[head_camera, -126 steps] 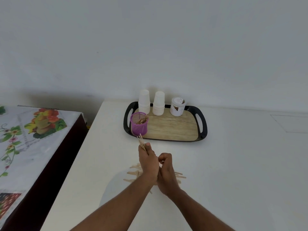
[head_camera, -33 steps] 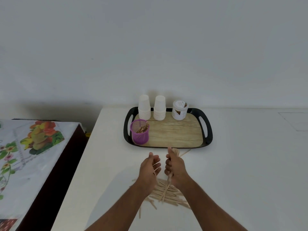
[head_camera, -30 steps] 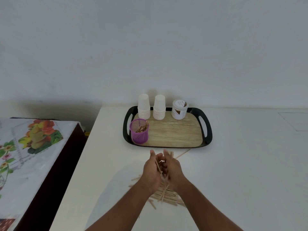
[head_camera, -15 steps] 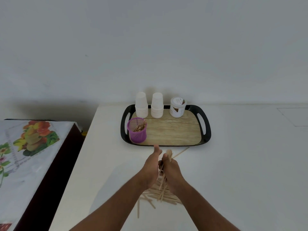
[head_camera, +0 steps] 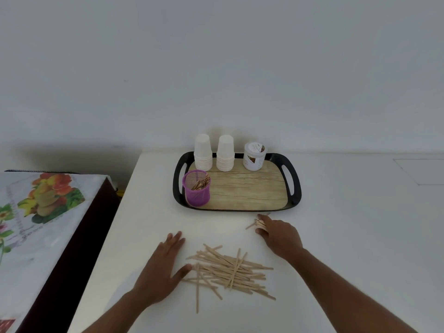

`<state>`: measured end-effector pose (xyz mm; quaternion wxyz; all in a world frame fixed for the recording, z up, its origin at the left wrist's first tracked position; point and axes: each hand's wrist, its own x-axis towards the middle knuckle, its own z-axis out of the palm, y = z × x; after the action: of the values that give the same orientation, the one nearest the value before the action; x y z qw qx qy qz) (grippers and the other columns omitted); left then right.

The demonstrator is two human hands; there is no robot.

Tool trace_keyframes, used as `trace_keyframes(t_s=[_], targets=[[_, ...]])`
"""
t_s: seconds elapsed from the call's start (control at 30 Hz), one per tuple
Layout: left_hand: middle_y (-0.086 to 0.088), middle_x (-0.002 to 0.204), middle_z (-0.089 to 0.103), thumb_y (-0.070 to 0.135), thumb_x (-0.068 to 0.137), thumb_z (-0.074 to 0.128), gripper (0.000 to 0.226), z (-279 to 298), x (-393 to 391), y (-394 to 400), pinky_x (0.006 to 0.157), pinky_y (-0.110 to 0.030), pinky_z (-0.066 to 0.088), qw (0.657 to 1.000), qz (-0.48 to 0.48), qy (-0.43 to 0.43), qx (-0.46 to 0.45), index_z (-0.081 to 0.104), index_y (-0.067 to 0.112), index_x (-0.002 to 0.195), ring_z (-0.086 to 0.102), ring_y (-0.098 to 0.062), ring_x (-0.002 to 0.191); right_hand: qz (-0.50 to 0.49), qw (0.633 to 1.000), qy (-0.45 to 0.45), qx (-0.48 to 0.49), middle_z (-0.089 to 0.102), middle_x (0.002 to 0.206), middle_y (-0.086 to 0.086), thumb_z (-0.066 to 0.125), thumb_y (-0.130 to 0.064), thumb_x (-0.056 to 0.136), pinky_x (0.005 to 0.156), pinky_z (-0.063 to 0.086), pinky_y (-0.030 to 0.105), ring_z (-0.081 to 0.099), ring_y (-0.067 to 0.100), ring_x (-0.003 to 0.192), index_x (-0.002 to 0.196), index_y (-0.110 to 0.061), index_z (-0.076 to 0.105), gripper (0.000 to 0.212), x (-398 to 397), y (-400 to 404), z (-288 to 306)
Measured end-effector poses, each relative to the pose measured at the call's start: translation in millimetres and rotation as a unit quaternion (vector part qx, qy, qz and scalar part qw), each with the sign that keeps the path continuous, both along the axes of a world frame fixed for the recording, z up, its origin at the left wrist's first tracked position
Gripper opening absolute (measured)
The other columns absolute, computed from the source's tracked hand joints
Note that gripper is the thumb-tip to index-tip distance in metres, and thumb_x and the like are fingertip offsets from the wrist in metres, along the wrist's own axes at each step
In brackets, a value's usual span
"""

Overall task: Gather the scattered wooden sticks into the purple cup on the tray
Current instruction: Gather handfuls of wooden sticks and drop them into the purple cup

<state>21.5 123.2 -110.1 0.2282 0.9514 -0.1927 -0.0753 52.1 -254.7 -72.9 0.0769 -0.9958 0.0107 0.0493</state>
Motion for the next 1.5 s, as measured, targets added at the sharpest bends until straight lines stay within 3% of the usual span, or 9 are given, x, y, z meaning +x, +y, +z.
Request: trace_keyframes(t_s=[0.2,0.37,0.57,0.67,0.73,0.8,0.87,1.17,1.5], targets=[[0.017,0.168,-0.011,0.084,0.089,0.037,0.096,3,-20,14,0.125,-0.034,-0.005,0.996,-0.072,-0.02,0.045,0.004,0.03,0.161,-0.015,-0.008,0.154,-0.02,0.996,-0.074,-0.04,0.063,0.067,-0.004,0.066,-0.031,0.094,0.049,0.046,0.032,0.06,0.018,0.054,0.087,-0.021,0.062,0.013,-30,10,-9],[0.008,0.17,-0.008,0.09,0.081,0.04,0.11,0,-33,-1,0.124,-0.04,-0.001,0.994,-0.055,-0.05,0.074,0.004,0.024,0.162,-0.013,-0.013,0.156,-0.009,0.999,-0.051,0.014,0.067,0.077,-0.002,0.06,-0.031,0.094,0.055,0.039,0.031,0.065,0.022,0.066,0.091,-0.021,0.06,0.01,-60,41,-14],[0.009,0.169,-0.008,0.092,0.082,0.032,0.108,2,-42,-32,0.124,-0.043,-0.001,0.995,-0.045,-0.058,0.064,0.004,0.023,0.161,-0.013,-0.012,0.155,0.049,0.994,0.031,0.088,0.068,0.088,-0.005,0.049,-0.038,0.097,0.071,0.052,0.034,0.065,0.019,0.08,0.096,-0.024,0.059,0.017,-62,78,1],[0.009,0.17,-0.001,0.09,0.084,0.033,0.105,0,-44,-33,0.124,-0.042,0.002,0.995,-0.034,-0.077,0.061,0.012,0.023,0.162,-0.007,-0.011,0.156,0.035,0.992,0.024,0.118,0.07,0.091,-0.011,0.049,-0.069,0.091,0.076,0.054,0.031,0.066,0.012,0.083,0.106,-0.03,0.063,0.043,-65,77,15],[0.008,0.17,0.003,0.09,0.084,0.034,0.103,-1,-43,-32,0.124,-0.042,0.004,0.994,-0.031,-0.086,0.059,0.017,0.023,0.161,-0.004,-0.011,0.156,0.041,0.994,0.045,0.094,0.07,0.112,-0.013,0.048,-0.093,0.073,0.086,0.054,0.031,0.067,0.012,0.1,0.13,-0.032,0.058,0.084,-69,75,22],[0.009,0.17,0.002,0.09,0.084,0.031,0.103,-2,-42,-32,0.125,-0.043,0.004,0.994,-0.03,-0.086,0.067,0.016,0.023,0.162,-0.006,-0.01,0.156,0.07,0.992,0.097,0.036,0.063,0.135,-0.006,0.047,-0.104,0.058,0.097,0.052,0.035,0.063,0.017,0.117,0.154,-0.025,0.037,0.124,-74,78,24],[0.009,0.17,0.0,0.09,0.085,0.028,0.102,-2,-42,-32,0.125,-0.044,0.004,0.993,-0.031,-0.086,0.071,0.014,0.023,0.162,-0.008,-0.009,0.156,0.094,0.988,0.126,0.001,0.059,0.14,-0.002,0.052,-0.103,0.054,0.098,0.051,0.036,0.061,0.02,0.12,0.161,-0.021,0.02,0.139,-78,84,22],[0.009,0.17,0.006,0.088,0.086,0.03,0.1,-4,-41,-31,0.125,-0.045,0.006,0.995,-0.023,-0.087,0.05,0.02,0.021,0.161,-0.003,-0.009,0.156,0.129,0.988,0.069,-0.051,0.066,0.102,-0.004,0.067,-0.07,0.081,0.074,0.047,0.033,0.065,0.019,0.093,0.11,-0.026,0.068,0.052,-70,103,21],[0.008,0.17,0.004,0.088,0.086,0.027,0.101,-4,-42,-32,0.126,-0.043,0.002,0.994,-0.021,-0.084,0.059,0.017,0.022,0.161,-0.006,-0.008,0.156,0.135,0.987,0.065,-0.059,0.067,0.095,0.0,0.061,-0.054,0.094,0.071,0.047,0.034,0.064,0.022,0.085,0.099,-0.021,0.067,0.033,-70,104,25]])
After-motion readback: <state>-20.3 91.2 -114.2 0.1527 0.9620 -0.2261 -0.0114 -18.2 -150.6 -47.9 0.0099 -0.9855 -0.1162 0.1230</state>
